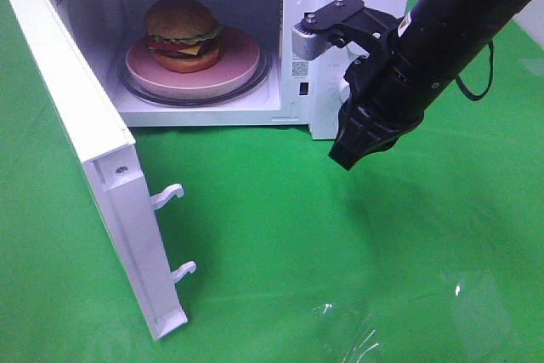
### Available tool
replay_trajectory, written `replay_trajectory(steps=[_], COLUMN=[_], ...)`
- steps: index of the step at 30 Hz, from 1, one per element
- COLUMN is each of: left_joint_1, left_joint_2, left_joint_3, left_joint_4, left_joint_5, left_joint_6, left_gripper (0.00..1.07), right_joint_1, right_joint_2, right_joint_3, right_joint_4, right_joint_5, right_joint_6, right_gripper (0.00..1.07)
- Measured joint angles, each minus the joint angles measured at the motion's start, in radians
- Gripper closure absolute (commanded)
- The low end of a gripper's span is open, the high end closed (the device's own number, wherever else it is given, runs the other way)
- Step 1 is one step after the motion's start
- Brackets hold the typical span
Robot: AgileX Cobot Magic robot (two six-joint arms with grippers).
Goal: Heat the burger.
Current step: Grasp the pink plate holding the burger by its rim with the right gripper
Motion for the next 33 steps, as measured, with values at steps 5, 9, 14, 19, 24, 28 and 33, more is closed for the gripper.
replay_trajectory(steps=[5,9,14,19,24,28,33], left_joint_1=[0.0,0.0,0.0,0.0,0.0,0.0,0.0], left_joint_2=[0.0,0.0,0.0,0.0,0.0,0.0,0.0], left_joint_3=[0.0,0.0,0.0,0.0,0.0,0.0,0.0], left_joint_4=[0.0,0.0,0.0,0.0,0.0,0.0,0.0], left_joint_5=[0.0,0.0,0.0,0.0,0.0,0.0,0.0], left_joint_6=[0.0,0.0,0.0,0.0,0.0,0.0,0.0], left_gripper=[0.25,0.25,0.25,0.25,0.25,0.25,0.25], right_joint_1=[0.0,0.0,0.0,0.02,0.057,0.096,0.131], right_joint_2=[0.0,0.0,0.0,0.0,0.0,0.0,0.0], right_joint_3=[-0.003,-0.003,-0.003,-0.003,-0.003,-0.003,-0.003], right_joint_4=[-0.009,-0.018,-0.089,-0.167,-0.238,-0.31,-0.342], right_joint_5=[0.007,0.007,0.007,-0.02,-0.066,-0.116,-0.186], right_joint_6=[-0.278,-0.424,-0.613,-0.684,-0.707,-0.717,-0.717], right_gripper=[0.96,0.95,0.93,0.92,0.9,0.83,0.57])
